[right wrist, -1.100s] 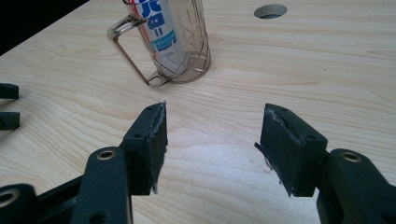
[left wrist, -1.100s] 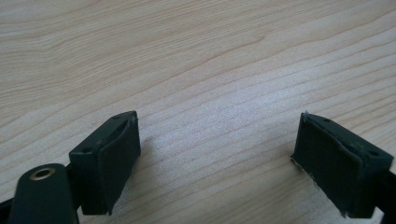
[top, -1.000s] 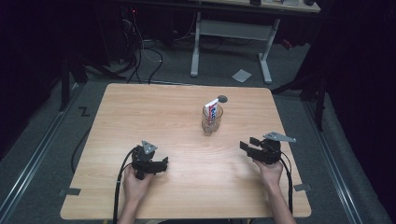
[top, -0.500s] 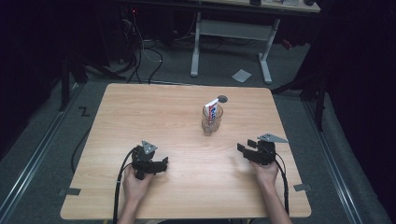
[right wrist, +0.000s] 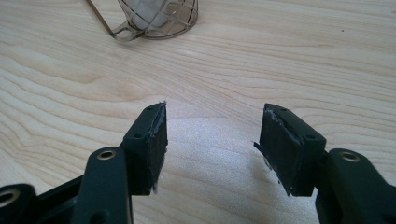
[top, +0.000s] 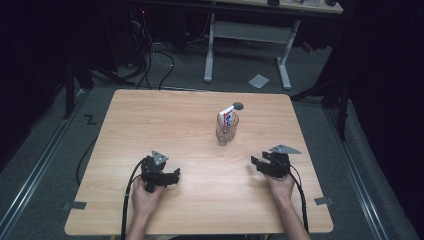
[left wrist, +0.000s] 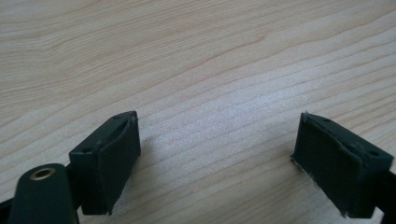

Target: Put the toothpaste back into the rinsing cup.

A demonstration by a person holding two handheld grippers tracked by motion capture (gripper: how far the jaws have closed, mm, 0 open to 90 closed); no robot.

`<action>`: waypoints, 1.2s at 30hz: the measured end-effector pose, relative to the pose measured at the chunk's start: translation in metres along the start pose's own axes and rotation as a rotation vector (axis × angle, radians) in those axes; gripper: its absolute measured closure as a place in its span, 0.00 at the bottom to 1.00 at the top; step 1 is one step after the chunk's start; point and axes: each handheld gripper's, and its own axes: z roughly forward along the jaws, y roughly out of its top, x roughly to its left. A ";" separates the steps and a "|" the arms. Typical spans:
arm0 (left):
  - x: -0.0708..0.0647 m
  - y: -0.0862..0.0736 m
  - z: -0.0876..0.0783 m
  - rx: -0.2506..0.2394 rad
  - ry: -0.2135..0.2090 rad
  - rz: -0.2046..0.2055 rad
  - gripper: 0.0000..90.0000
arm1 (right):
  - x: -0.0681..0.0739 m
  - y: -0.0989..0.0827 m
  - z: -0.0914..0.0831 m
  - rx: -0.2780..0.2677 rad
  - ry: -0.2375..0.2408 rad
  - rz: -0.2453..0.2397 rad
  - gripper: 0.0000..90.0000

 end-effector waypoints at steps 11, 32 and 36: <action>0.000 0.000 0.000 0.000 0.000 0.000 0.16 | 0.004 0.000 0.007 0.021 -0.040 -0.048 0.46; 0.000 0.000 0.000 0.000 0.000 0.000 0.16 | 0.010 0.000 0.011 0.090 -0.079 -0.089 0.40; 0.000 0.000 0.000 -0.001 0.000 -0.001 0.16 | 0.010 0.000 0.011 0.090 -0.081 -0.089 0.39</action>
